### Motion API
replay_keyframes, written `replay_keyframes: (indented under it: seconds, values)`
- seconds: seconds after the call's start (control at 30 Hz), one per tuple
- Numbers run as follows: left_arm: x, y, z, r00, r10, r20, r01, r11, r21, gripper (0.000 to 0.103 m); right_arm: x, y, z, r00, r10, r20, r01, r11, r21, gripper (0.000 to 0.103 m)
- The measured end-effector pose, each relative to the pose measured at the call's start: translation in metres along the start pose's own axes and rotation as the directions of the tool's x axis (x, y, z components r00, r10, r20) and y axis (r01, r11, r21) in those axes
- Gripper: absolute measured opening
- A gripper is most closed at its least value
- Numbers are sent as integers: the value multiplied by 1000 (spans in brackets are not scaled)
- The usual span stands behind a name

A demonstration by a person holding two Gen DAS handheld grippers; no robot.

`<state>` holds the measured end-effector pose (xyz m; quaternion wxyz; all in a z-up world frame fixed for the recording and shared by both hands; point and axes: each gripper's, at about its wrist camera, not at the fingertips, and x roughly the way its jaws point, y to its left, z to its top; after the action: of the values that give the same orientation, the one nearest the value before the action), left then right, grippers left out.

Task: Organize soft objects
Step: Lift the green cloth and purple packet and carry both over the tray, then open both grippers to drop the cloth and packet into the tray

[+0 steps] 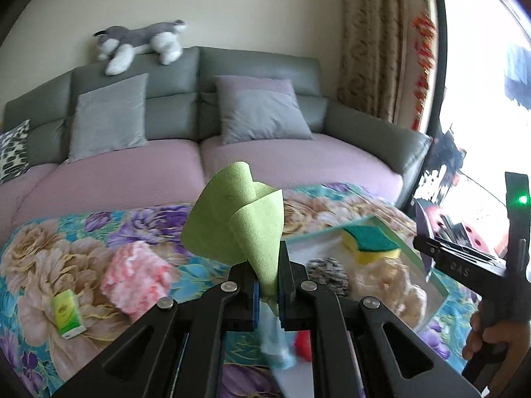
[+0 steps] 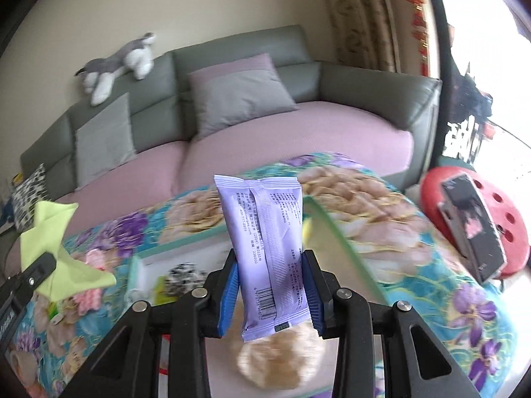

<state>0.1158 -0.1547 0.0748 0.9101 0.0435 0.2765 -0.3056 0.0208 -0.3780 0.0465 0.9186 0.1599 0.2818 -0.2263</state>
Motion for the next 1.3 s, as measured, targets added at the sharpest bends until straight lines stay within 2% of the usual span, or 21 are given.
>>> replay_keyframes:
  seconds: [0.1,0.23,0.33,0.47,0.57,0.83,1.1,1.3]
  values:
    - [3,-19,3,999,-34,-13,35,999,22,8,-1,-18,0,999,-35,-5,35,999,21,39]
    - [8,-35,15,999,-41,-12,41,998,57,8,1,-37,-1,997,-68,-27,69,997,39,39]
    - [13,-39,23,998,-69,-13,70,996,56,8,4,-46,-2,997,-62,-41,64,996,55,39]
    - [24,-37,35,998,-58,-25,59,997,45,8,10,-47,-6,996,-65,-64,68,997,47,39]
    - [37,-36,38,996,-78,-36,79,997,25,8,18,-50,-9,993,-65,-96,70,996,56,39]
    - [92,-32,12,980,-89,-178,85,996,-31,8,36,-50,-19,983,-74,-169,82,996,41,40]
    - [124,-43,-9,950,-53,-307,60,998,12,8,47,-58,-26,968,-99,-231,114,992,50,41]
    - [129,-42,-17,938,-49,-343,53,999,1,9,51,-57,-27,964,-101,-247,115,992,44,42]
